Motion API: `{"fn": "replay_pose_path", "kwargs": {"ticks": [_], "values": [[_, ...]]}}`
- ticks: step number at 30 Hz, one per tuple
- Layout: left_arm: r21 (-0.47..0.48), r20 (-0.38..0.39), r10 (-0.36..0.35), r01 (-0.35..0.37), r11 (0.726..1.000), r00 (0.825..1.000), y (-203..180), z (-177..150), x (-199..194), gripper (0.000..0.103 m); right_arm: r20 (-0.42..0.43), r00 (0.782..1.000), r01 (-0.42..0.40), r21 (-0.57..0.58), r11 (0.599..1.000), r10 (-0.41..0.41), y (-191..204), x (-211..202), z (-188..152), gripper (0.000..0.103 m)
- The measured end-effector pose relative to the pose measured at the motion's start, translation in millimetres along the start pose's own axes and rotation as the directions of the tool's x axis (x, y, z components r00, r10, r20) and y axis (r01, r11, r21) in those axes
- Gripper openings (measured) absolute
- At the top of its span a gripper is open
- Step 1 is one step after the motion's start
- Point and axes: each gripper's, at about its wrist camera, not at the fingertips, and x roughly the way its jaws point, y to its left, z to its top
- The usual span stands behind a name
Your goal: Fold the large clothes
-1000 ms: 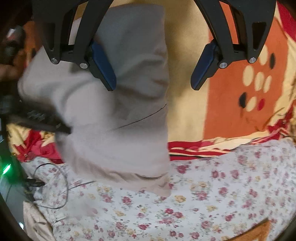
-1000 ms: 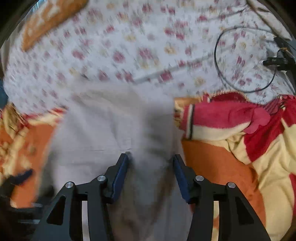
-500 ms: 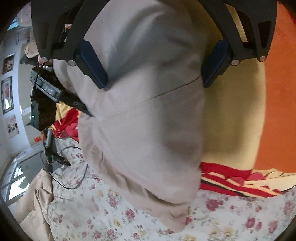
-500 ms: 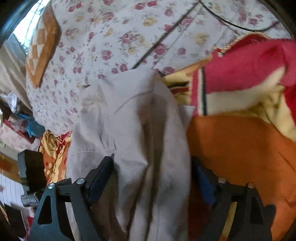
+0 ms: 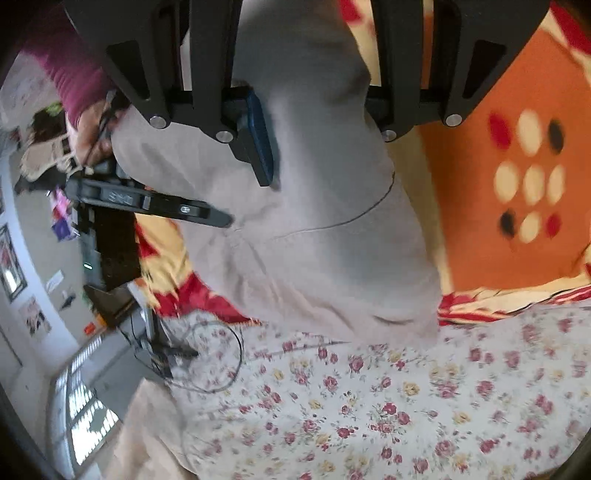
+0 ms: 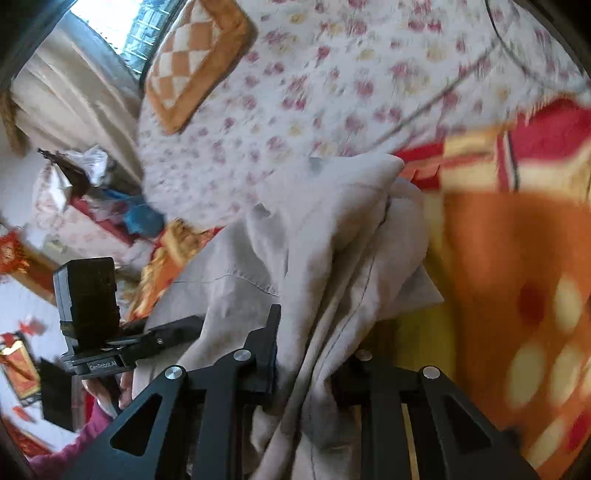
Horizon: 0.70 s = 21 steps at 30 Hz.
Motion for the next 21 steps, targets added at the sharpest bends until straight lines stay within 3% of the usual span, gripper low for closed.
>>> {"fn": "replay_pose_path", "kwargs": {"ticks": [2,4,5,7,10,14,16,18,21], "values": [[-0.03,-0.061,0.072,-0.074,0.997,0.996,6,-21,11,0.044,-0.047,0.997,0.066,0.023,0.998,-0.064,-5,15,-23,0.045],[-0.055,-0.136,0.163,-0.172,0.984,0.977,14,-39,32,0.055,-0.095,0.977,0.195,0.024,0.98,-0.192,-13,24,-36,0.051],[-0.068,-0.124,0.189,-0.199,0.978,0.974,18,-43,36,0.058,-0.091,0.973,0.215,0.027,0.976,-0.211,-14,20,-41,0.054],[-0.1,-0.075,0.236,-0.242,0.965,0.969,22,-45,32,0.068,-0.024,0.968,0.249,0.026,0.968,-0.249,-1,0,-38,0.056],[-0.141,-0.027,0.272,-0.273,0.952,0.962,23,-42,24,0.069,0.123,0.937,0.338,-0.079,0.938,-0.327,41,-30,-33,0.056],[-0.105,0.019,0.369,-0.365,0.925,0.929,13,-42,24,0.069,0.145,0.938,0.342,-0.242,0.908,-0.314,93,-1,-23,0.055],[-0.086,0.032,0.391,-0.388,0.918,0.92,10,-44,25,0.07,0.139,0.926,0.378,-0.275,0.884,-0.352,100,23,-19,0.053],[-0.078,0.035,0.394,-0.39,0.917,0.919,14,-45,27,0.07,0.119,0.906,0.423,-0.288,0.859,-0.406,93,48,-14,0.052],[-0.085,0.041,0.373,-0.369,0.926,0.927,19,-47,27,0.077,0.143,0.827,0.56,-0.275,0.781,-0.543,62,73,-5,0.042]]}}
